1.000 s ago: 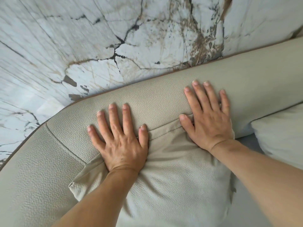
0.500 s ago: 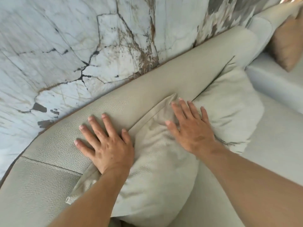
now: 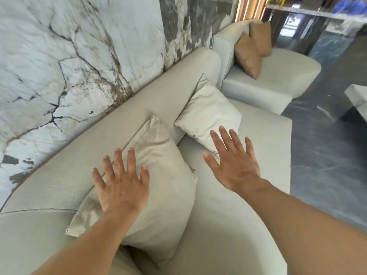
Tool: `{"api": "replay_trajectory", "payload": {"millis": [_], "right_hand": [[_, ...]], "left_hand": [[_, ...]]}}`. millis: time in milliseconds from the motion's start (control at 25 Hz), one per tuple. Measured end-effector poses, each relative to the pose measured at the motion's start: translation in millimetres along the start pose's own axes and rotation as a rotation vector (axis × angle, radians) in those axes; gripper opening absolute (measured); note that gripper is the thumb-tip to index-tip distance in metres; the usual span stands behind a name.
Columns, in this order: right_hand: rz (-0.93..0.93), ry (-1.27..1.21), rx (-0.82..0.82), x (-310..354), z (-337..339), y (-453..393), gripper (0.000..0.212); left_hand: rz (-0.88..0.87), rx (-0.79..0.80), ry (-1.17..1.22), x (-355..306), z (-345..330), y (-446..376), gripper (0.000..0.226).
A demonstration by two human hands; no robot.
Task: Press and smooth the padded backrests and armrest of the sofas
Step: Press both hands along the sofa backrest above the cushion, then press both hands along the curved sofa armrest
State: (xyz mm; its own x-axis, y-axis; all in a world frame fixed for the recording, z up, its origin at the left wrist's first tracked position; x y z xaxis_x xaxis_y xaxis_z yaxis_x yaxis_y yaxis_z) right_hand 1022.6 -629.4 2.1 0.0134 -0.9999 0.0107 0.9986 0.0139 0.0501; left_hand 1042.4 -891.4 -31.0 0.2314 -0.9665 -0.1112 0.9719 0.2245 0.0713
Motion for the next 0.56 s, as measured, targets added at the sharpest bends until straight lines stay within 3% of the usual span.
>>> {"api": "replay_trajectory", "payload": {"millis": [320, 560], "right_hand": [[-0.148, -0.038, 0.016, -34.0, 15.5, 121.1, 0.073], [-0.304, -0.050, 0.062, -38.0, -8.3, 189.9, 0.072]], "left_hand": [[-0.257, 0.002, -0.115, -11.9, 22.6, 75.6, 0.065], [-0.453, 0.002, -0.182, -4.3, 13.3, 104.3, 0.069]]}}
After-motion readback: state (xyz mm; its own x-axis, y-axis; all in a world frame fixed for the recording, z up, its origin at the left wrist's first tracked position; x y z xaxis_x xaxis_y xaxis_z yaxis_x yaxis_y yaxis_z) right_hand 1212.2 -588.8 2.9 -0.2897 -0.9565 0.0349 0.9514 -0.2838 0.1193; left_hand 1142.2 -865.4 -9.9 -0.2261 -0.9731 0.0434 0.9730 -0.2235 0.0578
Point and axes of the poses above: each hand's wrist, its own y-axis away from the middle knuckle, its own z-axis out of the back of the hand, x = y × z, the point moved 5 cm from there along -y, towards the middle knuckle, and after that the axes turned 4 degrees about x, right-handed, at the moved point
